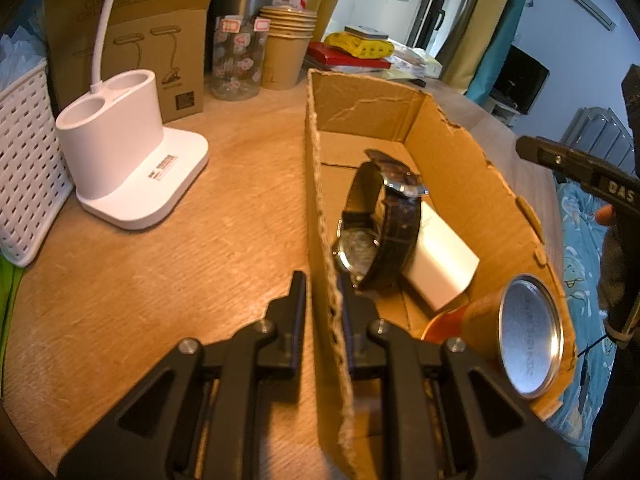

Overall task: Organize rigid objects
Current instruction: 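Move the right tool to the white earbuds case and close on it, then carry the earbuds case into the box and release it with the right tool, then move the right tool to the white pill bottle and grasp it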

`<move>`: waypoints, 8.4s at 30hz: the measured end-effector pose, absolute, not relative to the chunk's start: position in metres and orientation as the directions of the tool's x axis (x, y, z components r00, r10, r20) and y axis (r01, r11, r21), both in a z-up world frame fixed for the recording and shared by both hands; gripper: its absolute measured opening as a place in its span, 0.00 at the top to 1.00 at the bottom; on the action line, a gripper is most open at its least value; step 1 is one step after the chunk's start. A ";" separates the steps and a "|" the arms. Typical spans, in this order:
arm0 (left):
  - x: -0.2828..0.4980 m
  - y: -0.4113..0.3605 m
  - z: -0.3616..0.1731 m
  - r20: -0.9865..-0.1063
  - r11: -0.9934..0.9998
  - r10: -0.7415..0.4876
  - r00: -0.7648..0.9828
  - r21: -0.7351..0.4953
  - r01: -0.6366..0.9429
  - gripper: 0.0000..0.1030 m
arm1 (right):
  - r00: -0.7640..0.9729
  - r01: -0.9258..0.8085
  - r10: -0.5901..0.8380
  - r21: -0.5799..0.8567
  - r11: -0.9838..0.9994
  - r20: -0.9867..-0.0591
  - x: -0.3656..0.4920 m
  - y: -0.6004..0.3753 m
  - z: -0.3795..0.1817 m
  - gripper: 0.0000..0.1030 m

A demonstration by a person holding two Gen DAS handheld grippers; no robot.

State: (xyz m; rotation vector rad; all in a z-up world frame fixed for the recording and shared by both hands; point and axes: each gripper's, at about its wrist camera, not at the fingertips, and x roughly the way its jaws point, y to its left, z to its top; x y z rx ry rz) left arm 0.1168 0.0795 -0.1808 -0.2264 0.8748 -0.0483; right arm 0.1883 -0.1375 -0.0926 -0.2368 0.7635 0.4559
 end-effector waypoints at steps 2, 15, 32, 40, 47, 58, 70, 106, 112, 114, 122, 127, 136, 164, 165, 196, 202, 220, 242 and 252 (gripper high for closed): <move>0.117 0.079 -0.181 -0.755 0.975 -0.135 0.642 -0.216 -0.050 0.84 | 0.637 -0.466 0.301 -0.043 0.884 -0.710 0.192 -0.142 -0.094 0.36; 0.117 0.079 -0.181 -0.755 0.975 -0.135 0.642 -0.217 -0.050 0.84 | 0.638 -0.419 0.240 -0.069 0.905 -0.731 0.227 -0.155 -0.118 0.36; 0.117 0.080 -0.181 -0.755 0.975 -0.135 0.641 -0.216 -0.050 0.84 | 0.585 -0.436 0.225 -0.068 0.898 -0.780 0.249 -0.147 -0.159 0.36; 0.117 0.080 -0.181 -0.755 0.975 -0.134 0.641 -0.216 -0.050 0.84 | 0.569 -0.446 0.216 -0.077 0.892 -0.794 0.251 -0.142 -0.169 0.36; 0.117 0.080 -0.181 -0.755 0.975 -0.134 0.641 -0.216 -0.050 0.84 | 0.563 -0.448 0.209 -0.083 0.890 -0.800 0.252 -0.140 -0.172 0.37; 0.117 0.080 -0.181 -0.755 0.975 -0.134 0.641 -0.216 -0.051 0.84 | 0.569 -0.451 0.217 -0.081 0.889 -0.793 0.245 -0.143 -0.168 0.41; 0.117 0.080 -0.181 -0.755 0.975 -0.134 0.642 -0.215 -0.051 0.84 | 0.607 -0.428 0.225 -0.074 0.901 -0.762 0.229 -0.155 -0.146 0.41; 0.117 0.080 -0.181 -0.756 0.976 -0.130 0.642 -0.212 -0.052 0.84 | 0.660 -0.538 0.357 -0.084 0.839 -0.661 0.174 -0.113 -0.069 0.41; 0.117 0.080 -0.181 -0.756 0.976 -0.130 0.642 -0.212 -0.052 0.84 | 0.635 -0.582 0.396 -0.074 0.810 -0.663 0.171 -0.089 -0.071 0.41; 0.117 0.080 -0.181 -0.756 0.976 -0.130 0.642 -0.212 -0.052 0.84 | 0.616 -0.603 0.407 -0.072 0.795 -0.674 0.171 -0.078 -0.077 0.41; 0.117 0.080 -0.181 -0.756 0.976 -0.130 0.642 -0.212 -0.052 0.84 | 0.581 -0.643 0.405 -0.094 0.760 -0.706 0.173 -0.049 -0.096 0.41; 0.117 0.080 -0.181 -0.756 0.976 -0.130 0.642 -0.212 -0.052 0.84 | 0.594 -0.646 0.373 -0.147 0.749 -0.713 0.171 -0.038 -0.103 0.41; 0.117 0.080 -0.181 -0.756 0.976 -0.129 0.642 -0.211 -0.053 0.84 | 0.579 -0.665 0.284 -0.242 0.707 -0.764 0.167 -0.021 -0.124 0.41; 0.116 0.083 -0.179 -0.757 0.976 -0.127 0.641 -0.211 -0.055 0.84 | 0.546 -0.674 0.315 -0.184 0.715 -0.776 0.161 -0.031 -0.118 0.33; 0.117 0.083 -0.180 -0.757 0.976 -0.127 0.641 -0.210 -0.056 0.84 | 0.543 -0.676 0.322 -0.176 0.716 -0.775 0.161 -0.032 -0.117 0.33; 0.118 0.084 -0.181 -0.756 0.974 -0.133 0.641 -0.221 -0.059 0.79 | 0.672 -0.381 0.251 -0.034 0.924 -0.697 0.209 -0.153 -0.090 0.32; 0.117 0.084 -0.181 -0.756 0.974 -0.132 0.641 -0.220 -0.059 0.79 | 0.650 -0.394 0.267 -0.015 0.919 -0.711 0.213 -0.153 -0.099 0.32; 0.118 0.084 -0.181 -0.756 0.974 -0.133 0.641 -0.221 -0.058 0.79 | 0.518 -0.476 0.411 0.147 0.867 -0.750 0.242 -0.134 -0.138 0.32; 0.118 0.084 -0.181 -0.756 0.974 -0.133 0.641 -0.221 -0.058 0.79 | 0.490 -0.588 0.372 0.016 0.809 -0.788 0.267 -0.110 -0.155 0.45; 0.118 0.082 -0.181 -0.756 0.974 -0.132 0.641 -0.218 -0.057 0.79 | 0.492 -0.576 0.339 -0.008 0.817 -0.802 0.261 -0.107 -0.164 0.56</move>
